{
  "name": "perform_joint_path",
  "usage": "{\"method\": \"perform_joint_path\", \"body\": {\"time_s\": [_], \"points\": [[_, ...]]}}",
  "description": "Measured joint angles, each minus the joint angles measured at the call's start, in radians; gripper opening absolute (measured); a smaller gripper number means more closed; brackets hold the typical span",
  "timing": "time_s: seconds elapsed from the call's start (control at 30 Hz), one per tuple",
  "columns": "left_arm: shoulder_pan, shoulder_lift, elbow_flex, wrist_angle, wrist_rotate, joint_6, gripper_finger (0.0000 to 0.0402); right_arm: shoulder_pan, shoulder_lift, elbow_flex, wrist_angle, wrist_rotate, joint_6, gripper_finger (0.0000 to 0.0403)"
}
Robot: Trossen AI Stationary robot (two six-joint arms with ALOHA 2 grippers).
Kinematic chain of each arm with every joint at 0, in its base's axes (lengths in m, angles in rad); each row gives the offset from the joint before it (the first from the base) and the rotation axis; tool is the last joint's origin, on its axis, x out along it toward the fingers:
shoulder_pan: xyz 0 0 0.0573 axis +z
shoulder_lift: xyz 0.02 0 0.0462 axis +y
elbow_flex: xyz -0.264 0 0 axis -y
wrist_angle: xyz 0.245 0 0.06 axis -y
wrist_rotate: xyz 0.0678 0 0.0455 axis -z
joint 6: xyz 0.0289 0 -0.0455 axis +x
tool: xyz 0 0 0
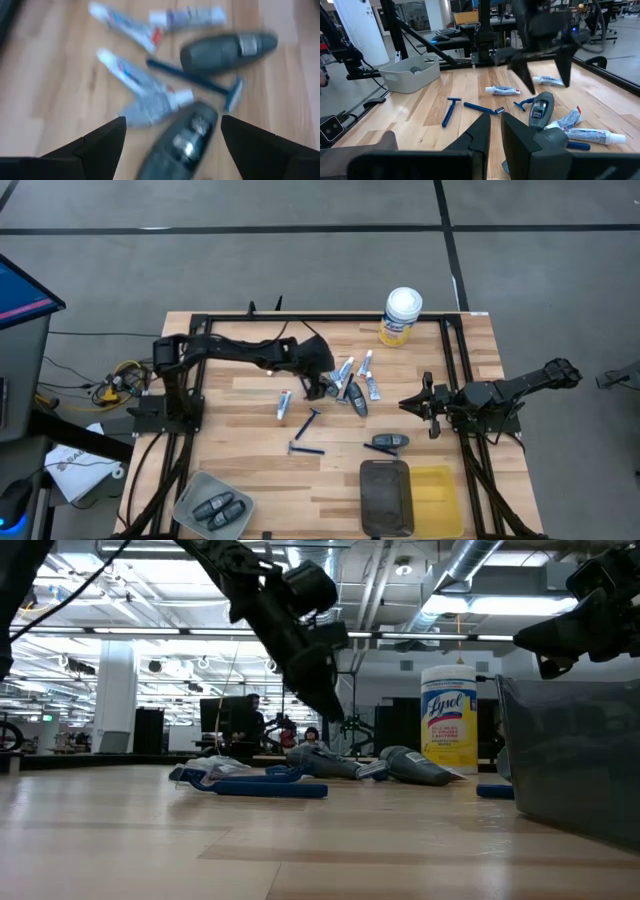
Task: Pick & Place Travel size toiletries
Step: Put the deodorant into the gray bin
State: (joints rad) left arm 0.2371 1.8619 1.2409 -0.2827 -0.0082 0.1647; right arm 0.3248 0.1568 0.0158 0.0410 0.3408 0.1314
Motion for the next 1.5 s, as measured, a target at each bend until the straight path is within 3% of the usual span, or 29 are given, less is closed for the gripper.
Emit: {"method": "perform_joint_path", "body": {"time_s": [0.63, 1.2, 1.5], "points": [[0.0, 0.119, -0.001, -0.021, -0.007, 0.062, 0.0323, 0.0, 0.0, 0.0, -0.001, 0.0, 0.0, 0.004], [-0.005, 0.119, -0.03, -0.039, 0.005, 0.064, 0.0225, 0.0, 0.0, 0.0, -0.002, 0.0, 0.0, 0.004], [-0.012, 0.119, -0.03, -0.038, -0.002, 0.063, 0.0216, 0.0, 0.0, 0.0, -0.002, 0.0, 0.0, 0.004]]}}
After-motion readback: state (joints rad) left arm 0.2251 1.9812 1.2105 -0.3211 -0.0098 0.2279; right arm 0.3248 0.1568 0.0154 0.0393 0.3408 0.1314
